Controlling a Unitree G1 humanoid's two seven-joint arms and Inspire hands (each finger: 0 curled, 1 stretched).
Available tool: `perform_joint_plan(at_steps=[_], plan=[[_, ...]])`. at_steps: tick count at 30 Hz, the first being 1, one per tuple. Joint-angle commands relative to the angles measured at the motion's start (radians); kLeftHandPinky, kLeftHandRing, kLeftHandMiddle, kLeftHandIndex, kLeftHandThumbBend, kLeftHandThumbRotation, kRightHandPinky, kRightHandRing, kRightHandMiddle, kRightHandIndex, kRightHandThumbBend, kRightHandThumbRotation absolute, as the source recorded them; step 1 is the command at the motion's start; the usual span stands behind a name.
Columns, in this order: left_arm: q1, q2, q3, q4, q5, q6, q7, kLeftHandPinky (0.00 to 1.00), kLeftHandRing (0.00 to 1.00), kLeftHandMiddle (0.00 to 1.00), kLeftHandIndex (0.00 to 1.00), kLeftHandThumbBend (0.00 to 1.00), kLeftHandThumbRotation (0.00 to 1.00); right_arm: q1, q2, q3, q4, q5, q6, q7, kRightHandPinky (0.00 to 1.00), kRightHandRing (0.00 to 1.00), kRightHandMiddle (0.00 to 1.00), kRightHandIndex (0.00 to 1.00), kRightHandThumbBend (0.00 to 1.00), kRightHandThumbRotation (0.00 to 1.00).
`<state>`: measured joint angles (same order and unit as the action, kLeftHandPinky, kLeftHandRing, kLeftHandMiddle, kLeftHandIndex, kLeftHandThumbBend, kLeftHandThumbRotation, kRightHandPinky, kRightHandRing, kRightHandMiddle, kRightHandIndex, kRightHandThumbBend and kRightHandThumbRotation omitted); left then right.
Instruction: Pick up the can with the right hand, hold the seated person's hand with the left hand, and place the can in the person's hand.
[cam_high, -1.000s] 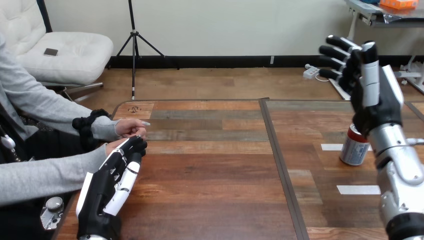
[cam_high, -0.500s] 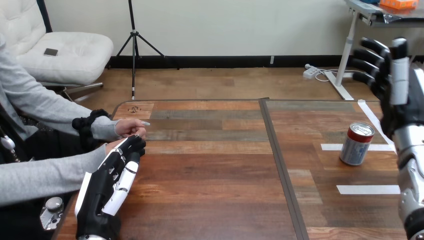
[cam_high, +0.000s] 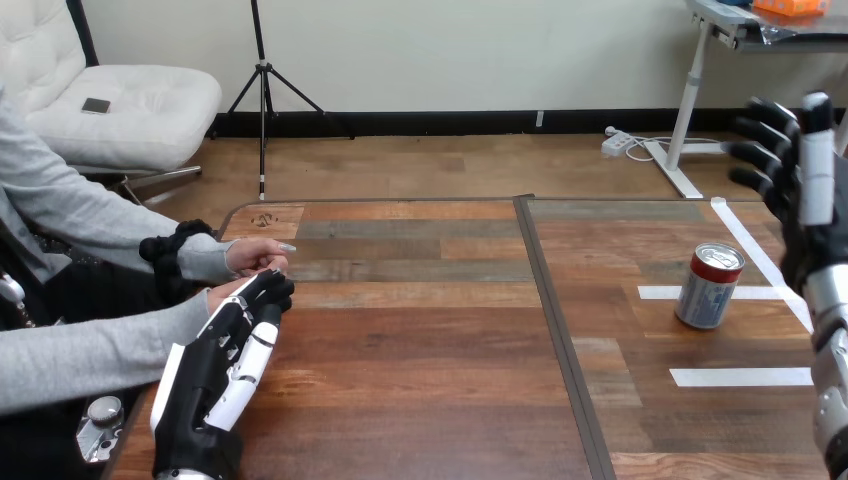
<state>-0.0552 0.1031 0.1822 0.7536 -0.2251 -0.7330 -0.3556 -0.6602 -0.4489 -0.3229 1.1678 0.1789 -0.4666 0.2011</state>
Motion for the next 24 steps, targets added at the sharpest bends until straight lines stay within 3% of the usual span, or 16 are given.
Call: perform_joint_plan(at_steps=[1, 6, 9, 18, 24], plan=[[-0.05, 0.011, 0.012, -0.023, -0.003, -0.015, 0.004, 0.92, 0.85, 0.82, 0.8, 0.26, 0.54, -0.103, -0.037, -0.017, 0.028, 0.003, 0.008, -0.02, 0.82, 0.87, 0.86, 0.86, 0.97, 0.89], [-0.048, 0.02, 0.007, -0.02, 0.024, -0.023, 0.023, 0.89, 0.84, 0.82, 0.8, 0.28, 0.55, -0.104, -0.047, -0.018, 0.044, -0.001, 0.02, -0.025, 0.82, 0.88, 0.87, 0.87, 0.9, 0.8], [-0.051, 0.017, 0.009, -0.014, 0.017, -0.028, 0.02, 0.87, 0.84, 0.82, 0.8, 0.28, 0.56, -0.101, -0.059, -0.001, 0.053, -0.027, 0.026, -0.049, 0.84, 0.9, 0.89, 0.89, 0.85, 0.74], [-0.044, 0.012, 0.008, -0.028, 0.01, -0.019, 0.024, 0.87, 0.83, 0.81, 0.8, 0.3, 0.56, -0.093, -0.069, 0.002, 0.069, -0.054, 0.055, -0.103, 0.84, 0.91, 0.91, 0.9, 0.94, 0.58], [-0.041, 0.014, 0.006, -0.037, 0.006, -0.011, 0.018, 0.87, 0.83, 0.82, 0.8, 0.3, 0.55, -0.088, -0.065, -0.014, 0.075, -0.041, 0.077, -0.114, 0.83, 0.89, 0.89, 0.89, 0.99, 0.46]])
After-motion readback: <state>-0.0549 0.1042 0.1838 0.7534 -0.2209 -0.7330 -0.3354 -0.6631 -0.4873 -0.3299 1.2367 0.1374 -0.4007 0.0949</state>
